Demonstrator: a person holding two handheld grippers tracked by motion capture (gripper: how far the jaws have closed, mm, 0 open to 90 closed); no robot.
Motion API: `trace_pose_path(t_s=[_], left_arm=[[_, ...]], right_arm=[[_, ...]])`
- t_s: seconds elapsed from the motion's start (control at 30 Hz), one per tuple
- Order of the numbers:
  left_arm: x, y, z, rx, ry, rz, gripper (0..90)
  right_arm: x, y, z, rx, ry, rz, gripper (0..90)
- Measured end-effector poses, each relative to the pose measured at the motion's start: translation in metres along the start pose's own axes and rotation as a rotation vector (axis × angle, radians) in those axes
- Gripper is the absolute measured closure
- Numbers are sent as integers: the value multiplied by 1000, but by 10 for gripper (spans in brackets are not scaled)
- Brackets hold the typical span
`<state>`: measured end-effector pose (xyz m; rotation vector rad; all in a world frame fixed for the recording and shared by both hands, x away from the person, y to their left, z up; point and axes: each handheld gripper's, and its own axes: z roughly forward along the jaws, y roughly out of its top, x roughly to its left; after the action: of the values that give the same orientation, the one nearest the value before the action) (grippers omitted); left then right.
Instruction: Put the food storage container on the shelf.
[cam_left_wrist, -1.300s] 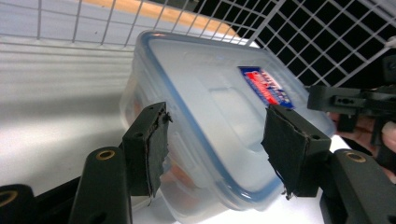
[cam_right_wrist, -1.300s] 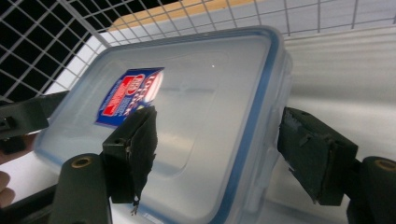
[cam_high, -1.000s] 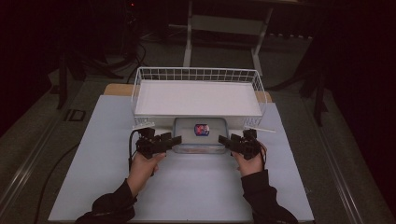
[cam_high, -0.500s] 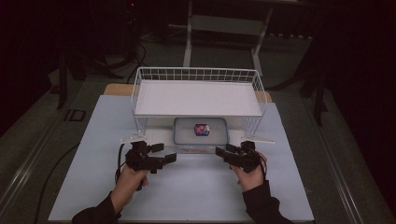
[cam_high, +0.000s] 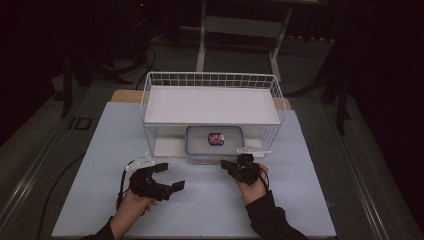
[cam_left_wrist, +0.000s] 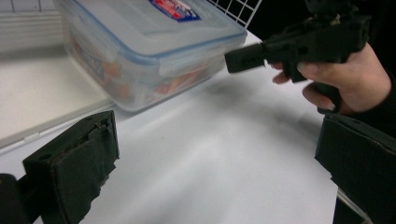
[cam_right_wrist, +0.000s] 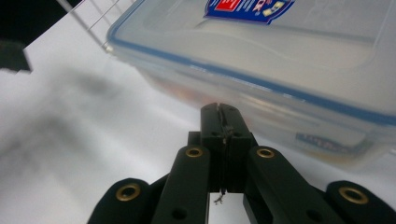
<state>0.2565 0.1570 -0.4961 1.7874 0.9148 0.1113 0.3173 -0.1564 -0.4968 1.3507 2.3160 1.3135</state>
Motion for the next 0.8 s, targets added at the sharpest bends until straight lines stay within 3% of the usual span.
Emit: trace_pose_path(t_s=[0.13, 0.37, 0.8], left_arm=[[-1, -3, -2, -3, 12, 23, 0], [3, -6, -4, -25, 4, 8, 0], [2, -6, -4, -40, 22, 39, 0]], right_arm=[[1, 2, 7, 5, -8, 3, 898], [3, 4, 20, 11, -18, 5, 898], [-4, 19, 37, -28, -59, 15, 897]])
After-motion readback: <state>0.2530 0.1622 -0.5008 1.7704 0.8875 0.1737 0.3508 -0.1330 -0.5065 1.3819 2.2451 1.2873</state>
